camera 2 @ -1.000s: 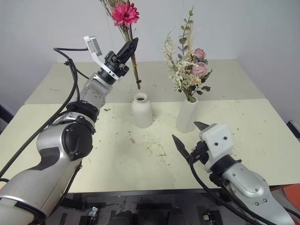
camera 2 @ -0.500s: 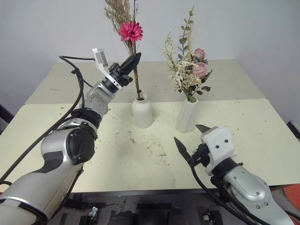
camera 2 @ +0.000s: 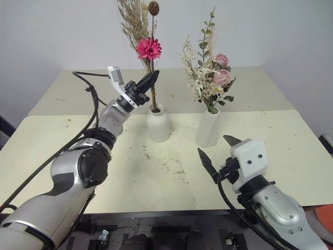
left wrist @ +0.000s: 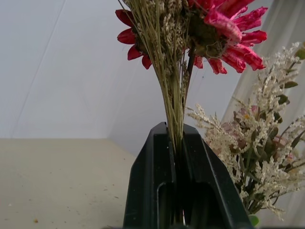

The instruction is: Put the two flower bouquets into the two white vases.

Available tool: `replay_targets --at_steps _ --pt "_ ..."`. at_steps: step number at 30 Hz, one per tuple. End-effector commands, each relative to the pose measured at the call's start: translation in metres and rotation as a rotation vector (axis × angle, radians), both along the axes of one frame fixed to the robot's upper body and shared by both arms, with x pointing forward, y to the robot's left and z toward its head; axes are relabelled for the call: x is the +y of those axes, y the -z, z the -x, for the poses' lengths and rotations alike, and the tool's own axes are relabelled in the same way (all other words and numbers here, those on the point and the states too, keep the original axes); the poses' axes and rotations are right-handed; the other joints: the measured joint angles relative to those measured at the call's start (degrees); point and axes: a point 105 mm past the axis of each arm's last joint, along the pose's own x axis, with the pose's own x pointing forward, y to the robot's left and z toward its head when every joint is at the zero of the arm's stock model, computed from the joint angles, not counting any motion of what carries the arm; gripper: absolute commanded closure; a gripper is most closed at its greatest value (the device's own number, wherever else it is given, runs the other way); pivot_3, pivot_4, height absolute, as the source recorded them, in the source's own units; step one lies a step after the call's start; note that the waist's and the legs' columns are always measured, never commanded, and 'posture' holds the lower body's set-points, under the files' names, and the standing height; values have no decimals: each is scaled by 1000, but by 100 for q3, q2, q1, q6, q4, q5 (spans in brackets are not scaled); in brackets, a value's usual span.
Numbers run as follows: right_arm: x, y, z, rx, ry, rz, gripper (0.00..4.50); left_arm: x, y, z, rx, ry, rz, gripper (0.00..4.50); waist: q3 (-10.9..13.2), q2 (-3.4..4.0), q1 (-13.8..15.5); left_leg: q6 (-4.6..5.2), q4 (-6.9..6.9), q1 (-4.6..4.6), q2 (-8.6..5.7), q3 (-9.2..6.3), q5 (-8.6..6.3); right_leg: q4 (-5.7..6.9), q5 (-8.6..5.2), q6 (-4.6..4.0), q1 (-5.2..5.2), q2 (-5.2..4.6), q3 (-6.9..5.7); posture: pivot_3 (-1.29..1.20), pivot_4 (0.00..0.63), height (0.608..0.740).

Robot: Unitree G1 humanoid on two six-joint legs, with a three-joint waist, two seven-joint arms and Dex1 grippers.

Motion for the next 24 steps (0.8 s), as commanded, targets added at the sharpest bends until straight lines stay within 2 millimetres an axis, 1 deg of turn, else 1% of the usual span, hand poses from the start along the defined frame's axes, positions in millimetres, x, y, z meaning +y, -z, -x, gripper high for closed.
replay_targets --at_steps 1,9,18,20,24 --pt "2 -18 7 -94 -11 4 0 -1 -9 3 -75 -21 -18 4313 0 0 1 0 0 0 0 0 0 0 0 0 0 0 0 0 150 740" --pt "0 -17 6 -110 -3 -1 0 -5 -2 5 -126 -60 -104 4313 0 0 2 0 0 1 0 0 0 -1 0 0 0 0 0 0 150 740" --pt "-3 -13 4 -110 7 3 0 -6 5 10 -147 -24 -119 4313 -1 1 -1 0 0 2 0 0 0 1 0 0 1 0 0 0 150 740" --pt "-4 -12 3 -109 7 5 0 -5 4 11 -154 -9 -112 4313 -1 1 -4 0 0 2 0 0 0 1 0 0 1 0 0 0 150 740" --pt "-5 -11 2 -108 7 10 0 1 0 13 -173 6 -100 3396 -1 1 -4 0 0 2 0 1 0 0 0 0 1 0 1 0 150 740"
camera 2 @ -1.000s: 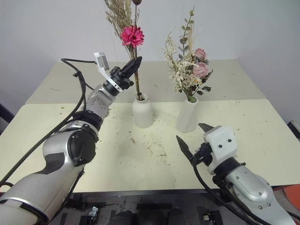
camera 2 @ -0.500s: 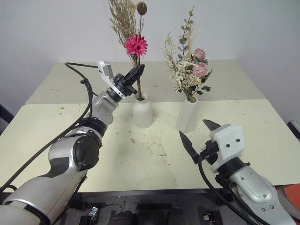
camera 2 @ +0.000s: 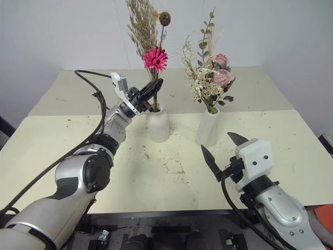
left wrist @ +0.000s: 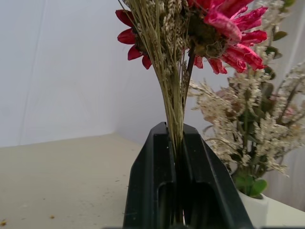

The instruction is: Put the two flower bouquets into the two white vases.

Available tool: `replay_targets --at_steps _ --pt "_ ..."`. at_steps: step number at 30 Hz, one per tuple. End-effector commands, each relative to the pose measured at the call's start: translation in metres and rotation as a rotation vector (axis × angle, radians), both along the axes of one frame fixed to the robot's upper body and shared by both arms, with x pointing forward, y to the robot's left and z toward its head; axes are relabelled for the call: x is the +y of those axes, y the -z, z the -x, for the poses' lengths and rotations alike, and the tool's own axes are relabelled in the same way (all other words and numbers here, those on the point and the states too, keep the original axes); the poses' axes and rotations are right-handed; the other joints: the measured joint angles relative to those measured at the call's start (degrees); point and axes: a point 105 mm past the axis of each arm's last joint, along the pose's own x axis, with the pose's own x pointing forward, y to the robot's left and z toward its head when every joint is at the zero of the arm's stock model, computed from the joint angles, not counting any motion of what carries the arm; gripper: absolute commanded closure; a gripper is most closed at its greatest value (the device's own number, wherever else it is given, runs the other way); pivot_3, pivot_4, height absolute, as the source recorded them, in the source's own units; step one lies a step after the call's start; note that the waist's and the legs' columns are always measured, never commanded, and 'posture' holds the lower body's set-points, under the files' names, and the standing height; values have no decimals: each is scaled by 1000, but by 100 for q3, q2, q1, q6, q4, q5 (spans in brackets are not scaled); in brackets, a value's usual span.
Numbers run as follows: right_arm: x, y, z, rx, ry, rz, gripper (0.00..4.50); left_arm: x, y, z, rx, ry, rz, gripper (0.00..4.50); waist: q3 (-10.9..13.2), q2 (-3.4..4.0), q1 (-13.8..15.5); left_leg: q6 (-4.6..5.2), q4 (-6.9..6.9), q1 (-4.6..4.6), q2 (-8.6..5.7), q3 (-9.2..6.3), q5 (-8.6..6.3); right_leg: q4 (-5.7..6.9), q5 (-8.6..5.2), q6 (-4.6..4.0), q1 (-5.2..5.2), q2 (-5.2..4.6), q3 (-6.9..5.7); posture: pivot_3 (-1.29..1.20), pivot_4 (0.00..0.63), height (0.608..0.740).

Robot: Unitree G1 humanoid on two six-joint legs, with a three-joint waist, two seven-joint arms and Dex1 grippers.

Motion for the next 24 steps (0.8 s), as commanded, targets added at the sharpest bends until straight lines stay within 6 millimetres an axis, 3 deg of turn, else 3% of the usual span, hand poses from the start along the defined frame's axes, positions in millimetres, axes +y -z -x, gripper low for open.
replay_targets --at_steps 1,8,11,20,24 --pt "2 -8 3 -50 -13 5 0 9 -18 4 -86 6 13 3085 0 0 -3 0 0 0 0 0 0 0 0 0 0 0 0 0 150 740" --pt "2 -6 1 -45 -20 9 0 25 -10 2 -62 -26 -24 888 -3 4 -4 0 0 6 0 0 0 0 0 0 3 0 1 0 150 740" --pt "2 -5 -1 -39 -28 17 0 31 -6 3 -73 -23 -115 19 -3 4 -10 0 0 7 0 0 0 0 0 0 3 1 2 0 150 740" --pt "-5 -1 -9 -19 9 26 0 55 6 -2 -73 -109 -544 19 -4 7 -8 0 -1 8 1 0 0 5 0 0 3 2 2 0 150 740" --pt "-6 0 -12 -15 14 27 0 60 -6 1 -108 -92 -570 19 -4 7 -2 0 0 8 0 0 0 5 0 0 4 1 2 0 150 740"
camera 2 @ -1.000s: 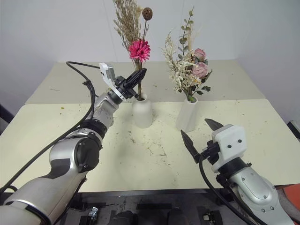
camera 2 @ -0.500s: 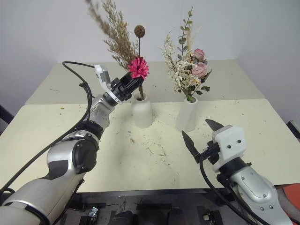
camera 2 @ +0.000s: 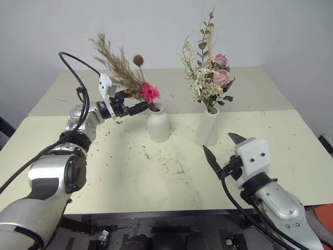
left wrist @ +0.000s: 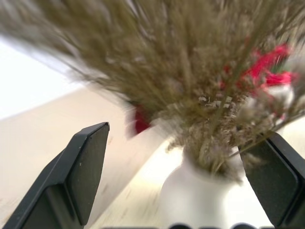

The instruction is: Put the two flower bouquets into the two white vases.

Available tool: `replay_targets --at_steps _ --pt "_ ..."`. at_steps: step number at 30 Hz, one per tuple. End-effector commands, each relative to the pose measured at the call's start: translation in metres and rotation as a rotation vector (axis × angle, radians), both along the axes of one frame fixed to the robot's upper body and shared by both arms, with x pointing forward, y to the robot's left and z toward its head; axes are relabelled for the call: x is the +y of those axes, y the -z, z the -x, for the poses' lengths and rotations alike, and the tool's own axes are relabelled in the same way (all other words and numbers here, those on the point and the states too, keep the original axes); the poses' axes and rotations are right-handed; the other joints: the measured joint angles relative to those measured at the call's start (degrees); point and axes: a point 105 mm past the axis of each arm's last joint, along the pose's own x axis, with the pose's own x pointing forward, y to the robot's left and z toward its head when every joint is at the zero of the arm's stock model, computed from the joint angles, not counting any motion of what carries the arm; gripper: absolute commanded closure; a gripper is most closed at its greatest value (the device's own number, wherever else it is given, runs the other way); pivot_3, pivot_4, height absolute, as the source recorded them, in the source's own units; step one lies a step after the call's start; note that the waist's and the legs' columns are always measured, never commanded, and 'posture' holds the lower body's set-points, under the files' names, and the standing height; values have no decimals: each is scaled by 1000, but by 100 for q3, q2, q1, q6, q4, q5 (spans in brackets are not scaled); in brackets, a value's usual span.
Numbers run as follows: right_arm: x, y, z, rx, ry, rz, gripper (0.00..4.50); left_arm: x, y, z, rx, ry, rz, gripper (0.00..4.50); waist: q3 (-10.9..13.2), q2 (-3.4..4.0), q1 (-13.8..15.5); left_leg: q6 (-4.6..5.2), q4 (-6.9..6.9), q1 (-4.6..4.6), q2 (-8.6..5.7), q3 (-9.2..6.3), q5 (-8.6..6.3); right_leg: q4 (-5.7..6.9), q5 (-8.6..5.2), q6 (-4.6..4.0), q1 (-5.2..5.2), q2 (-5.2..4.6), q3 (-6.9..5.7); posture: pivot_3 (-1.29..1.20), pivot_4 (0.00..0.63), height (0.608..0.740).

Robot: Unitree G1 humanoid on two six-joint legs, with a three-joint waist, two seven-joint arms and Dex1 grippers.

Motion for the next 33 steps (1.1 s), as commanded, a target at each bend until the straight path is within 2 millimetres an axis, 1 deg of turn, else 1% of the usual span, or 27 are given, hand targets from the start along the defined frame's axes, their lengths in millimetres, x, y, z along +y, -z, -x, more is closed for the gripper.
replay_targets --at_steps 1,4,7,8,12,14,17,20,24,25,27,30,33 --pt "-1 -7 -1 -37 4 13 0 0 -33 4 -97 38 -11 19 0 0 5 0 0 -1 0 0 0 0 0 0 0 0 0 0 150 740" --pt "-2 -7 -1 -35 8 16 0 9 -29 9 -95 71 -103 19 0 0 0 0 0 -5 0 -1 0 2 0 0 -1 0 -2 0 150 740" --pt "-3 -8 1 -33 12 17 0 27 -20 18 -98 94 -193 19 -1 2 -65 2 0 -6 1 0 -1 11 0 0 -5 2 0 0 150 740" --pt "-5 -9 3 -34 12 21 0 36 -17 23 -96 107 -206 19 -3 5 -84 3 -1 -5 1 0 -1 15 0 0 -4 2 0 0 150 740" --pt "-14 -12 15 -27 -6 40 0 74 -15 41 -88 101 -173 19 -9 15 -157 4 -1 2 3 1 -3 29 -1 0 -4 1 4 0 150 740" --pt "-20 -14 22 -14 -32 64 0 89 -16 50 -93 81 -144 19 -9 15 -150 5 -1 4 4 1 -3 35 -1 1 -4 1 5 0 150 740" --pt "-33 -18 30 17 -70 115 0 104 -18 71 -114 91 -113 19 -9 15 -141 4 0 6 5 1 -3 39 -2 1 -2 0 6 0 150 740" --pt "-50 -24 38 60 -112 162 0 113 -26 90 -123 79 -84 19 -10 13 -130 4 0 12 11 1 -3 39 -1 1 2 1 7 0 150 740" --pt "-75 -36 44 107 -138 202 0 119 -38 112 -154 63 -15 19 -10 9 -94 7 -1 40 18 4 -4 26 -3 1 34 3 7 0 150 740" --pt "-82 -38 44 116 -135 219 0 121 -40 116 -159 52 7 19 -10 9 -90 12 -3 61 22 6 -8 -8 -5 -1 60 4 7 0 150 740" --pt "-96 -42 44 137 -114 255 0 126 -41 122 -158 25 36 19 -10 8 -77 20 -5 76 35 7 -14 -18 -6 -1 85 10 5 0 150 740" --pt "-114 -51 41 145 -82 283 0 126 -44 131 -151 15 55 19 -10 8 -58 21 -5 82 38 13 -15 -17 -6 -1 87 14 6 0 150 740" --pt "-124 -58 36 147 -57 293 0 123 -45 137 -147 18 57 19 -10 8 -52 21 -5 81 37 16 -15 -16 -5 -3 85 13 9 0 150 740"
